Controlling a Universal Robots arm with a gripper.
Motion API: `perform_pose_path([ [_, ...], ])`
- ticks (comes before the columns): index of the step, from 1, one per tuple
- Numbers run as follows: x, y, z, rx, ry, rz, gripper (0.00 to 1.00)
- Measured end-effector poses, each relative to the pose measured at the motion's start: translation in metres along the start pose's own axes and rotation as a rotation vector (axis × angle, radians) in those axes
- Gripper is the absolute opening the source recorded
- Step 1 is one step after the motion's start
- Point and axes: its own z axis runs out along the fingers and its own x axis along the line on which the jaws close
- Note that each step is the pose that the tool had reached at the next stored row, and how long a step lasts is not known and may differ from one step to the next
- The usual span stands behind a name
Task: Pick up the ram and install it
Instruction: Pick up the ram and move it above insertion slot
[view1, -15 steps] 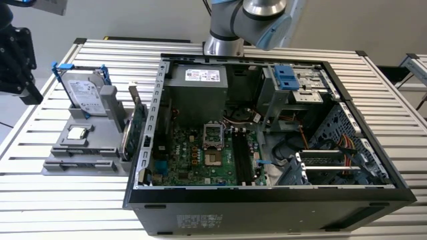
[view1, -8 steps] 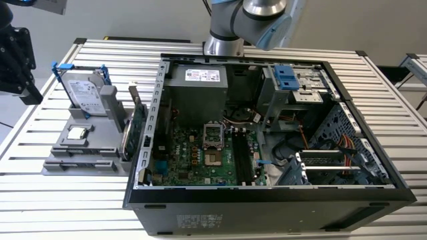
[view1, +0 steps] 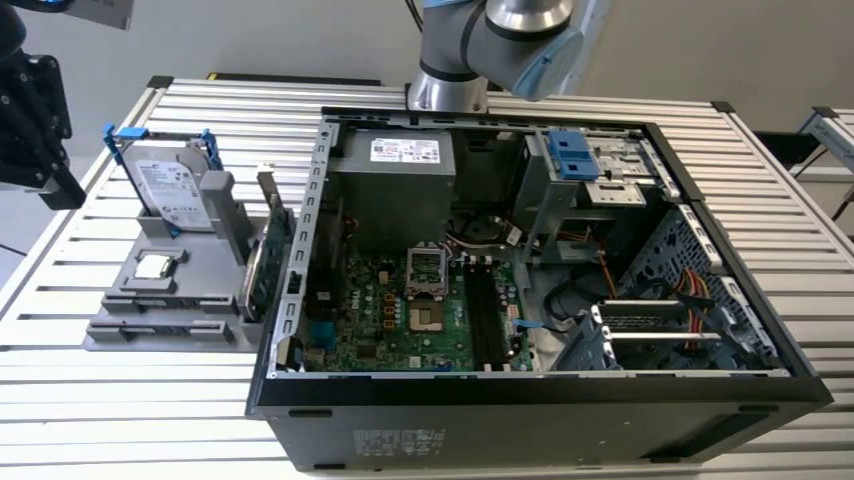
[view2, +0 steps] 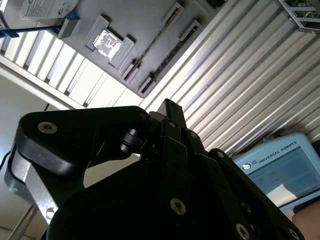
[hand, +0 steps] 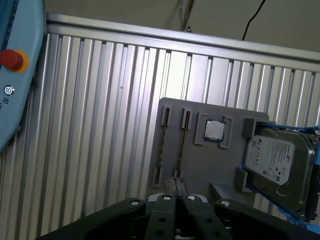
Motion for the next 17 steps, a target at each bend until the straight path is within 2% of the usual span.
perform_pose_path([
  [2, -0.0001, 0.0001, 0.0000, 0.0000, 0.0000, 0.000, 0.00],
  [3, -0.0001, 0.0001, 0.0000, 0.0000, 0.0000, 0.000, 1.00],
  [17, 0.0000, 0.0000, 0.0023, -0.0004, -0.0001, 0.004, 1.00],
])
